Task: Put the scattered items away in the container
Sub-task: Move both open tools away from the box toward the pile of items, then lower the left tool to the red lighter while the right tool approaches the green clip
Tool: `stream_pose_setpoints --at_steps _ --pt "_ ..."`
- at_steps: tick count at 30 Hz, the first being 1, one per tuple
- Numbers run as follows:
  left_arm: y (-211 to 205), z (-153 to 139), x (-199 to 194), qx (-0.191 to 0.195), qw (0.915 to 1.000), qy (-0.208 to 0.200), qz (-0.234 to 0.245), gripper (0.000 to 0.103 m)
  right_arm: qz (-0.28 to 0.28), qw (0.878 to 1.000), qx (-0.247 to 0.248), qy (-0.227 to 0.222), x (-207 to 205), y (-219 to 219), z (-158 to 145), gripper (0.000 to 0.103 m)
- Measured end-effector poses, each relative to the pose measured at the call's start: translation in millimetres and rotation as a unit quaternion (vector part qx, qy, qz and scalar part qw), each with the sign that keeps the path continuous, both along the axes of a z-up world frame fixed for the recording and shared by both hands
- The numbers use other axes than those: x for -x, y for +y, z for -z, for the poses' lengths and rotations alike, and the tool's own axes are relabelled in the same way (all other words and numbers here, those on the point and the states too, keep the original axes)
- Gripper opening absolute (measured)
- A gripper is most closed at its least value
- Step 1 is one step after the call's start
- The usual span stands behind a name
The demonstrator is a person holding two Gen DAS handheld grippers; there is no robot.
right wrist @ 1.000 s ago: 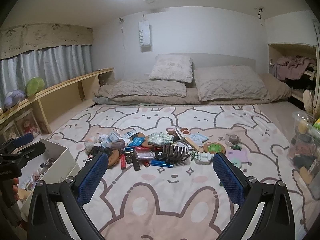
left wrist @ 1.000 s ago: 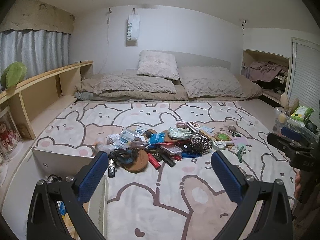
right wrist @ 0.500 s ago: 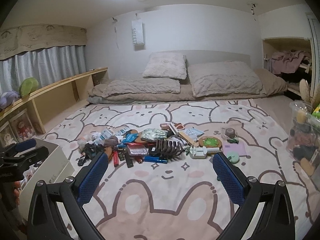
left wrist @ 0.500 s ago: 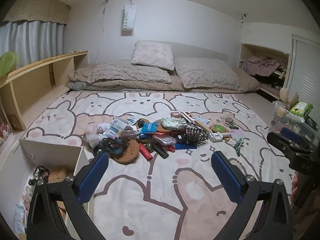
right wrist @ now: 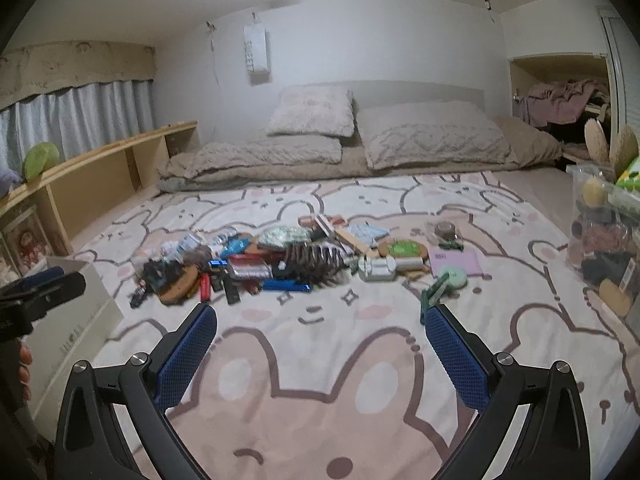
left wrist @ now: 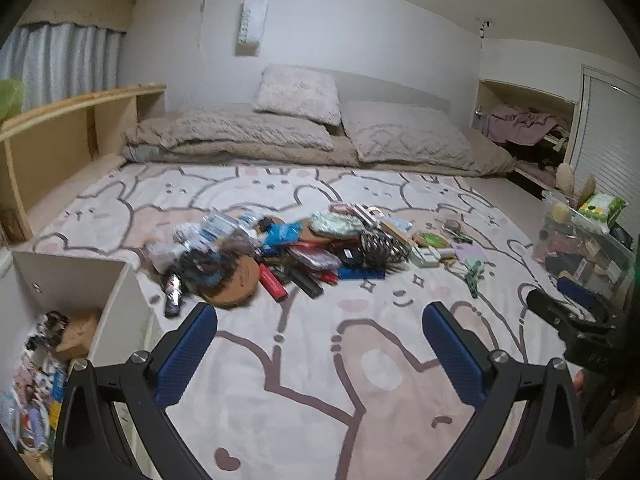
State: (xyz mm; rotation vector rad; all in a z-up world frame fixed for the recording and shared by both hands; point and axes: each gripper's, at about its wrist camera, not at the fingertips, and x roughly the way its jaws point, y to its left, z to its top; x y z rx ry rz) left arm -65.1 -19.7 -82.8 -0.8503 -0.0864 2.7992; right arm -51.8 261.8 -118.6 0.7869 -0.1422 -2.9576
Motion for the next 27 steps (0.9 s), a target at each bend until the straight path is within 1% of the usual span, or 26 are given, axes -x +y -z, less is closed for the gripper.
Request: stream_pose_setpoints --at_steps 4,11,15,18,22,24,27 --pt "0.2 14.8 5.9 -0.012 0.9997 -0.022 -0.001 0.103 0.005 1.000 -0.001 -0.016 1.8 3.1 14.7 0.103" --pt "3.5 34.7 9.0 0.003 0.9993 -0.038 0.002 0.103 0.022 0.998 0.010 -0.049 8.9 9.8 36.6 0.103" --pt "3.1 45.0 13.5 -0.009 0.9987 -0.049 0.009 0.103 0.030 0.998 0.023 -0.059 12.3 14.4 47.0 0.103" --pt "4.7 52.7 17.4 -0.016 0.9980 -0.060 0.013 0.103 0.036 0.997 0.025 -0.058 14.2 16.4 52.1 0.103" --pt "6.9 62.3 22.7 -0.023 0.9973 -0.068 0.018 0.103 0.043 0.996 0.028 -0.070 20.6 19.4 61.2 0.103" --pt "6.2 66.6 26.1 -0.026 0.9966 -0.076 0.018 0.103 0.047 0.995 0.034 -0.081 24.8 22.1 66.7 0.103" --pt "3.7 75.0 32.7 -0.032 0.9952 -0.091 0.017 0.103 0.050 0.991 0.038 -0.117 34.5 26.5 78.5 0.103"
